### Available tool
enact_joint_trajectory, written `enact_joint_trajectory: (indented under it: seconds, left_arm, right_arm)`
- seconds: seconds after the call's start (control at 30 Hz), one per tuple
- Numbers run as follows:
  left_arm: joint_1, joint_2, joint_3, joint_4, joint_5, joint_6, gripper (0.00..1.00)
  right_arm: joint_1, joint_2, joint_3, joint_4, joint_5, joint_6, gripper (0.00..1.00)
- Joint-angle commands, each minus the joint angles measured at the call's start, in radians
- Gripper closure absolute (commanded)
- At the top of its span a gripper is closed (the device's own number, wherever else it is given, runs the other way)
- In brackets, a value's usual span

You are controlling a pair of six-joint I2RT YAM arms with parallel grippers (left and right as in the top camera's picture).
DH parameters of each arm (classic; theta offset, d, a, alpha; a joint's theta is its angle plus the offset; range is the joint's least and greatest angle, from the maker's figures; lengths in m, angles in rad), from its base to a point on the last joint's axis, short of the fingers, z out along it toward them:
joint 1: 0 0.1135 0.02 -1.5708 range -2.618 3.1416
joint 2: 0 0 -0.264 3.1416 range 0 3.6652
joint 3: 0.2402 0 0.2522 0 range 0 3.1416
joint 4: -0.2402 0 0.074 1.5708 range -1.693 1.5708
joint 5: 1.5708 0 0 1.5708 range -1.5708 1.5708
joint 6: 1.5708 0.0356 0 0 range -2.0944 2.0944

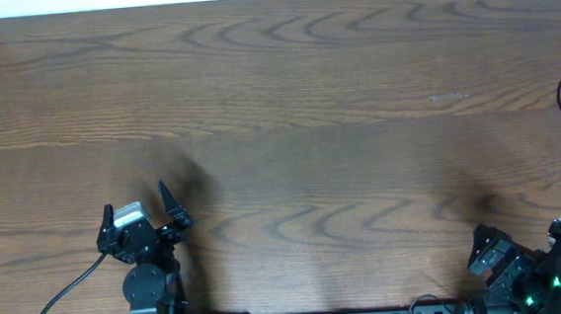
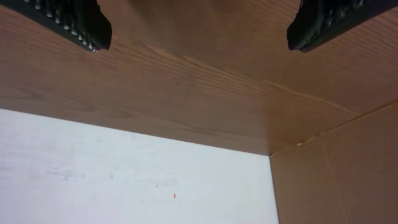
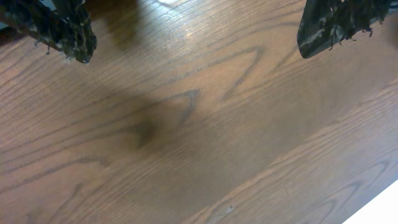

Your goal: Untangle cables

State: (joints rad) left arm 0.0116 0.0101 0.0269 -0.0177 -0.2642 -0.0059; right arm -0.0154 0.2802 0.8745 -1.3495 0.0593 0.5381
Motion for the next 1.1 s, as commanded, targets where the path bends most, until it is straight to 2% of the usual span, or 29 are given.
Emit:
enact_joint_trajectory:
  seconds: [0.0,0.3,0.37,0.5,0.67,0.87,1.07]
  left_arm:
    - [0.005,-0.006,-0.023,-0.032,-0.009,0.013,0.05]
    - [0.005,-0.006,-0.023,-0.031,-0.008,0.01,0.04]
    - [0.004,-0.006,-0.023,-0.03,0.021,-0.024,0.05]
    - [0.004,-0.006,-0.023,-0.031,0.05,-0.026,0.05]
    - [0.004,-0.006,-0.023,-0.032,0.153,-0.024,0.05]
    - [0.004,-0.006,-0.023,-0.042,0.153,-0.024,0.04]
    - [0.004,-0.006,-0.023,-0.048,0.207,0.056,0.04]
  right_arm:
    - [0.004,-0.003,-0.003,-0.001,0.001,0.008,0.01]
    - [0.004,-0.003,-0.003,-0.001,0.001,0.008,0.01]
    - [0.004,-0.003,-0.003,-0.001,0.001,0.008,0.01]
    - [0.004,-0.003,-0.003,-0.001,0.001,0.008,0.01]
    - [0.004,-0.003,-0.003,-0.001,0.001,0.008,0.01]
    - [0.004,-0.003,-0.003,-0.001,0.001,0.008,0.01]
    - [0.004,-0.003,-0.003,-0.001,0.001,0.008,0.01]
